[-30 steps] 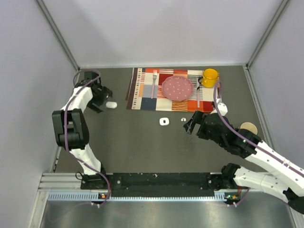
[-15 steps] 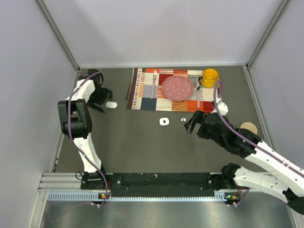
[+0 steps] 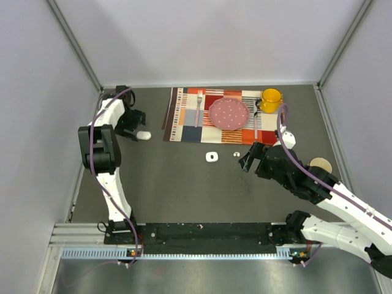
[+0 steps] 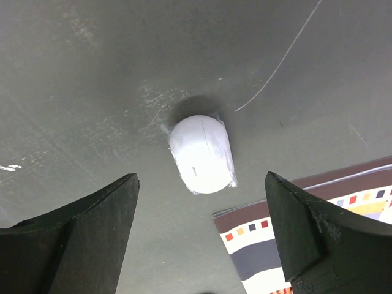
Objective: Insert the wireless bluetooth earbuds into the charging case
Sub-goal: Pick up the charging case from the corner of the board.
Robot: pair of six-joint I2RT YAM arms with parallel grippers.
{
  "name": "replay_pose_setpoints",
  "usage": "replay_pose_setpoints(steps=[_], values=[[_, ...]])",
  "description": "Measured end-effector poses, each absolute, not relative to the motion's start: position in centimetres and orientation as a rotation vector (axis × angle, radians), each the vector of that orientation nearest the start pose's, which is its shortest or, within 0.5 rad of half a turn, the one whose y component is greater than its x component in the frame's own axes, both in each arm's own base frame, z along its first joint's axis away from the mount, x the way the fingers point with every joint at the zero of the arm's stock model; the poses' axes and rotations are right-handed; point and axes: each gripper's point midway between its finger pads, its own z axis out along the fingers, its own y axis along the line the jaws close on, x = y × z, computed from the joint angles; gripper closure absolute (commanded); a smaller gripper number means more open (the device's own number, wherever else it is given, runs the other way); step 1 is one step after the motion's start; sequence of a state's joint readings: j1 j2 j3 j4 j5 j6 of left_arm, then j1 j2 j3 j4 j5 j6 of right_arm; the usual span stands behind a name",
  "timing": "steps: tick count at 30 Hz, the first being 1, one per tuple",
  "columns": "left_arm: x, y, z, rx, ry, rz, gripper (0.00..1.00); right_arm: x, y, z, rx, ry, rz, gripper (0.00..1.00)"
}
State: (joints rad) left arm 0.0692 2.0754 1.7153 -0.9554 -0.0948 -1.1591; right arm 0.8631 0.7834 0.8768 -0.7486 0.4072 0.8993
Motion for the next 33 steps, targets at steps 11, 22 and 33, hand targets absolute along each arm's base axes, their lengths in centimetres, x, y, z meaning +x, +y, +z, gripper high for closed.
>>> replay_pose_setpoints(steps=[11, 22, 33], values=[[44.0, -0.1, 4.6, -1.755, 2.358, -0.038, 0.17, 19.6, 16.4, 21.1, 0.265, 2.199, 0.54, 0.01], [43.8, -0.1, 3.7, -1.804, 2.346, -0.012, 0.24, 19.7, 16.1, 21.1, 0.265, 2.195, 0.53, 0.01], [42.7, 0.0, 2.3, -1.847, 2.358, 0.025, 0.54, 19.7, 16.1, 21.1, 0.267, 2.195, 0.529, 0.01]])
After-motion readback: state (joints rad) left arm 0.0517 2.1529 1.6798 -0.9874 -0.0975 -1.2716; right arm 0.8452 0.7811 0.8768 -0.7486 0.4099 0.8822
